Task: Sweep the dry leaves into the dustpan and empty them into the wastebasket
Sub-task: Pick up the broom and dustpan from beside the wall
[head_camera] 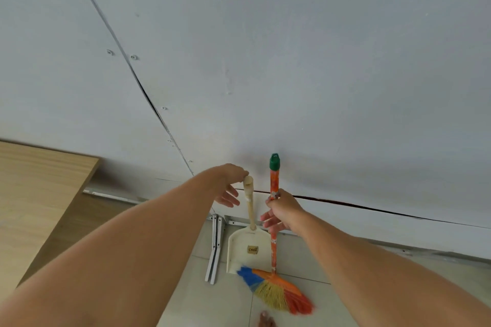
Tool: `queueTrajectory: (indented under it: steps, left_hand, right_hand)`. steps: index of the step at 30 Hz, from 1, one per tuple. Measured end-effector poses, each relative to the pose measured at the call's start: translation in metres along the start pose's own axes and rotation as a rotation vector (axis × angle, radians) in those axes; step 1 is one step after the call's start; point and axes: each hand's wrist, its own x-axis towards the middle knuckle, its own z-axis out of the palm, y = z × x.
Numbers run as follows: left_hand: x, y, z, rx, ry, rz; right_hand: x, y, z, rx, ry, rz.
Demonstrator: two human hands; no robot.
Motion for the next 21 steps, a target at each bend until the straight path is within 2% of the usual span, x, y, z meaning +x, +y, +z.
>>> queueTrajectory:
  steps: [5, 10, 16, 21]
  left_hand:
    - [0.024, 0.005, 0.008, -0.097, -0.125, -0.209]
    - [0.050, -0.005, 0.017, -0.129, -0.216, -0.320]
    - [0.048, -0.028, 0.041, -0.167, -0.156, -0.249]
    - [0.015, -0.066, 0.051, -0.219, -0.215, -0.246]
  right_hand:
    - [-0.020, 0.015, -0.022, 0.380, -0.196, 0.106]
    - [-0.028, 0.039, -0.038, 0.665, -0.324, 0.232]
    - [-0.043, 0.042, -0.035, 0.600, -0.235, 0.335]
    - [-0.078, 0.057, -0.022, 0.556, -0.088, 0.394]
